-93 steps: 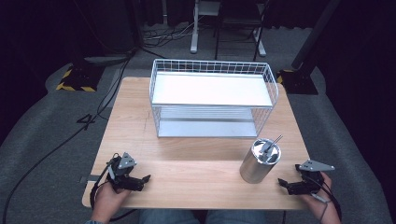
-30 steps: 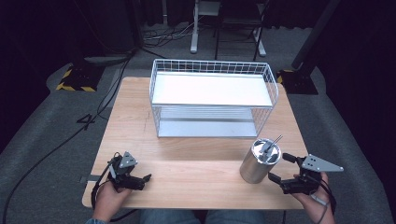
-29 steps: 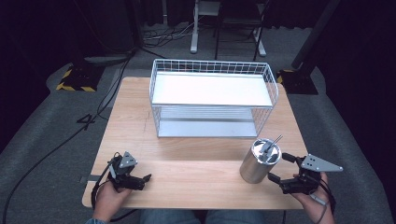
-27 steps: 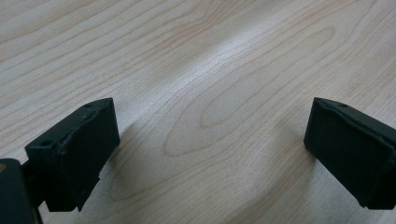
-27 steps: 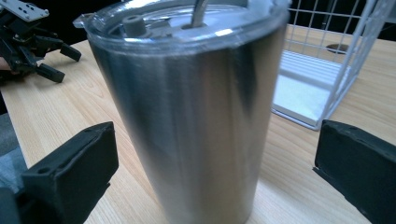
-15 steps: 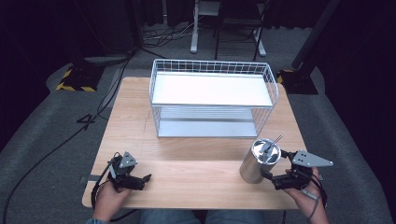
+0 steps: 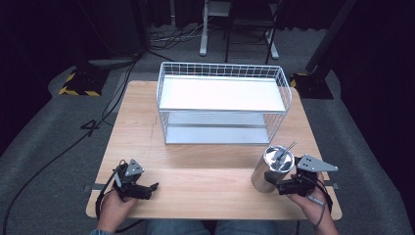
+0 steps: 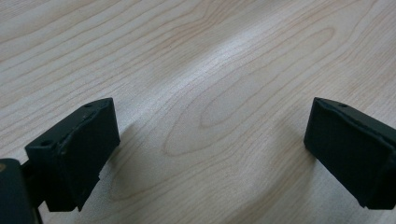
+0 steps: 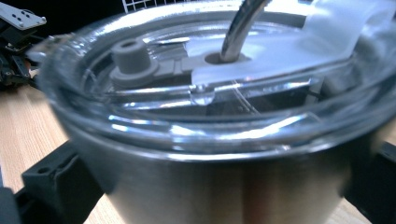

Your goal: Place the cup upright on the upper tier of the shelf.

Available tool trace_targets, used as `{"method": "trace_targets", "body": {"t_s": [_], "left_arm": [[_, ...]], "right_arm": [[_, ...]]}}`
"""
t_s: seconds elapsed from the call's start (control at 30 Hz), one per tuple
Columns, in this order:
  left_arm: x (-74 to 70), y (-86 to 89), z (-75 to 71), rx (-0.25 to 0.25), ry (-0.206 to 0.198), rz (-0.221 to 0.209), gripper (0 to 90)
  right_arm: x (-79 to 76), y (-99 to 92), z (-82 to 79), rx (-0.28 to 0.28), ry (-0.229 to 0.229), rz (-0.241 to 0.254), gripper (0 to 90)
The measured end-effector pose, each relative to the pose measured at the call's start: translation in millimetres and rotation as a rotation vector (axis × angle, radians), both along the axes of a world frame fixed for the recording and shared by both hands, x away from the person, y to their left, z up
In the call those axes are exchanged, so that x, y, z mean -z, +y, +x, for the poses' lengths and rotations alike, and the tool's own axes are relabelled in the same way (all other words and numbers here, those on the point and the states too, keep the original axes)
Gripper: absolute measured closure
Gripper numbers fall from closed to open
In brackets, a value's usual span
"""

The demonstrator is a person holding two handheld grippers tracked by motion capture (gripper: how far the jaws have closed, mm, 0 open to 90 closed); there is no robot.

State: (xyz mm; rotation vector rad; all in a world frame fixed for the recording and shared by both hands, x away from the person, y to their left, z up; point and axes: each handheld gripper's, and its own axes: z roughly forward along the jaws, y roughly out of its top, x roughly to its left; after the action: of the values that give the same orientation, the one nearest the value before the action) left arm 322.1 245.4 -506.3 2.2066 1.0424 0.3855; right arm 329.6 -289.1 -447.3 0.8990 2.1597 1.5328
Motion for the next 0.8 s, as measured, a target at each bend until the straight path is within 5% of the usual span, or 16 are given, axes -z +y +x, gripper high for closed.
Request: {"method": "trace_targets", "body": {"t_s": [0.13,0.8], "left_arm": [[0.0,0.0,0.0,0.000,0.001,-0.001,3.7],[0.0,-0.1,0.0,0.000,0.001,-0.001,3.7]], "right_arm": [[2.5,1.8,1.4,0.011,0.013,0.027,0.0],[5.1,6.9,2.4,0.026,-0.016,0.004,1.9]]}}
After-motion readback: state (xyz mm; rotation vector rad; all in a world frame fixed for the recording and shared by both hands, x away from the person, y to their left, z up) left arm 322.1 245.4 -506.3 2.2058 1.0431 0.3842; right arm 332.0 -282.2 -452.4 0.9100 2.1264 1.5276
